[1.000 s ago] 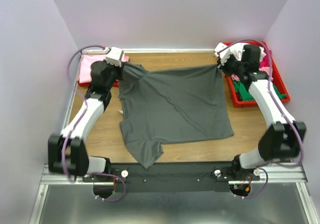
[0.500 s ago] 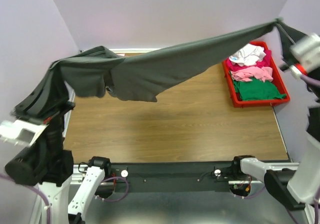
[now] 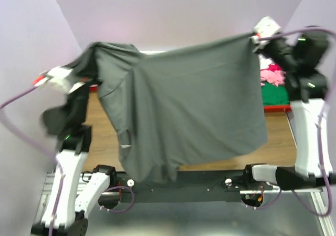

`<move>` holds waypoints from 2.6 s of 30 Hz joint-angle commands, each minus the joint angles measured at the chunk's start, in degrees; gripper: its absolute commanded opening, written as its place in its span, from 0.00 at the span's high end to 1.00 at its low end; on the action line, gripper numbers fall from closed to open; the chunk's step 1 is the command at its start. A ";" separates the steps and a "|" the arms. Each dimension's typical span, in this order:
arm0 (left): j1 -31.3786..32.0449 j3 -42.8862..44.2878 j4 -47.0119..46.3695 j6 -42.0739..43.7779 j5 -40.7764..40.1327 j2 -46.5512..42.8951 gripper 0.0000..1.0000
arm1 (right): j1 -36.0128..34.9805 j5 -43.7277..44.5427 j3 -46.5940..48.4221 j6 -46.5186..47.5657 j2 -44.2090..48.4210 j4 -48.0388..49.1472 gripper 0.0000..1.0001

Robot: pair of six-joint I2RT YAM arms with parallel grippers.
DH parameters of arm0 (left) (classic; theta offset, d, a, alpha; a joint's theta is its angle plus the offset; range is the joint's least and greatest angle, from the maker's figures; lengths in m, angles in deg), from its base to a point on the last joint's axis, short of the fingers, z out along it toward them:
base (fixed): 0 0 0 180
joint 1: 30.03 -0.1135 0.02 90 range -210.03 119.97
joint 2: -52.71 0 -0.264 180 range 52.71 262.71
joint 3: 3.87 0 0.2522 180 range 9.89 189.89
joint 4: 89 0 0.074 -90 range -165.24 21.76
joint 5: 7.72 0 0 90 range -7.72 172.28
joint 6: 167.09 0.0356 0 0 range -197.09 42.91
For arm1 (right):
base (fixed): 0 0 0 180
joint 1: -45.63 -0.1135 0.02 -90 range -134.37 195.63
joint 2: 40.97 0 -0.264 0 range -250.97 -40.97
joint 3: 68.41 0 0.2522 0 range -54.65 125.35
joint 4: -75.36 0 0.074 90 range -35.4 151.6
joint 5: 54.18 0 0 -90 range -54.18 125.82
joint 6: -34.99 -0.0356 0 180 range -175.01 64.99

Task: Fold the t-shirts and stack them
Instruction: Flatten the tshirt out, then fold the tshirt

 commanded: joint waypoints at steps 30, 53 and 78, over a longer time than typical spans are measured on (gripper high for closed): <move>-0.23 3.42 10.77 7.39 4.42 64.74 1.00 | -1.13 3.81 -32.50 -2.20 -38.16 27.10 1.00; -0.23 -3.18 8.04 9.15 7.31 53.92 1.00 | -1.13 7.60 -26.79 3.25 -44.67 27.90 1.00; 1.61 -8.45 12.26 9.59 9.78 47.96 1.00 | -0.95 3.20 -38.47 9.58 -33.42 27.90 0.99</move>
